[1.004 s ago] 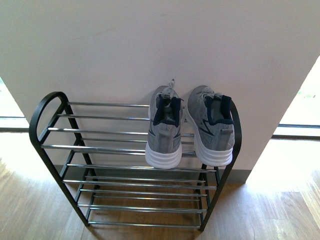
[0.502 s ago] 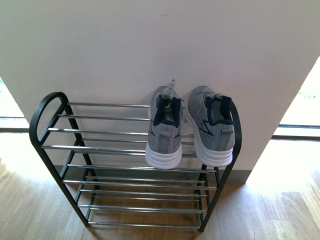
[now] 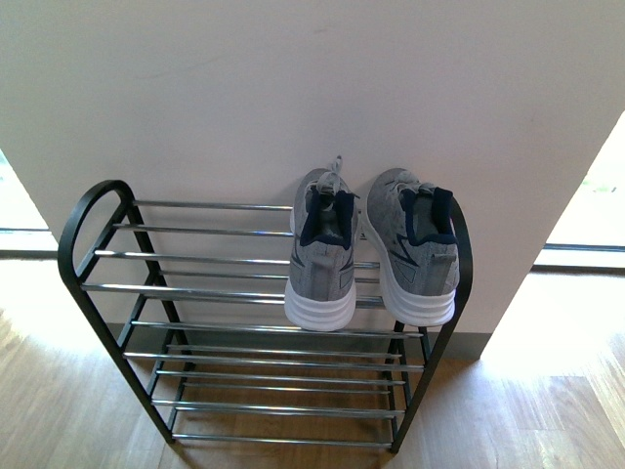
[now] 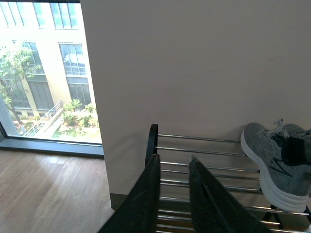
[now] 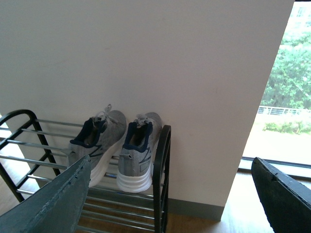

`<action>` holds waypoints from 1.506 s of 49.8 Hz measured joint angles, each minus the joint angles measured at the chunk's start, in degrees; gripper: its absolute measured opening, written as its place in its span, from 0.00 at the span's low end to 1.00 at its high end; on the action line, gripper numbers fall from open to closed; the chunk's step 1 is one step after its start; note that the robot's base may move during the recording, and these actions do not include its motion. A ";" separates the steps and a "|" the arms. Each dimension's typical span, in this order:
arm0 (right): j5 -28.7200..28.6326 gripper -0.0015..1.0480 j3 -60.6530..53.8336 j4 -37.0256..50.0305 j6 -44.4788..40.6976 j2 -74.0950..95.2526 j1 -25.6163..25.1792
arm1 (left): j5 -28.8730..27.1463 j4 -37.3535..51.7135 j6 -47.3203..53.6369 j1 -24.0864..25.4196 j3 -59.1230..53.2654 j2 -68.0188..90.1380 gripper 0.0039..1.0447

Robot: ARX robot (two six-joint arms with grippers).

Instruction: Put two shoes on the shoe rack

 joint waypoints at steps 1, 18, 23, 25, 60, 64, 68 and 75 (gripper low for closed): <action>0.00 0.91 0.00 0.00 0.00 0.00 0.00 | 0.00 0.00 0.00 0.00 0.00 0.00 0.24; 0.26 0.91 0.00 0.00 0.04 0.00 0.00 | 0.22 0.00 0.09 0.00 0.00 -0.02 0.84; 0.15 0.91 0.00 0.00 0.02 0.04 0.00 | 0.00 0.00 0.17 0.00 0.00 -0.02 0.91; 0.15 0.91 0.00 0.00 0.02 0.00 0.00 | -0.02 -0.02 0.17 0.00 0.00 -0.02 0.91; 0.00 0.91 0.00 0.00 0.02 0.00 0.00 | 0.00 -0.02 0.20 0.00 0.00 -0.02 0.91; -0.02 0.91 0.00 0.00 0.02 0.00 0.00 | 0.00 -0.02 0.17 0.00 0.00 -0.02 0.91; 0.02 0.91 0.00 0.00 0.02 0.00 0.00 | 0.00 -0.02 0.17 0.00 0.00 -0.02 0.91; 0.07 0.91 0.00 0.00 0.02 0.00 0.00 | 0.02 -0.02 0.20 0.00 0.00 -0.02 0.91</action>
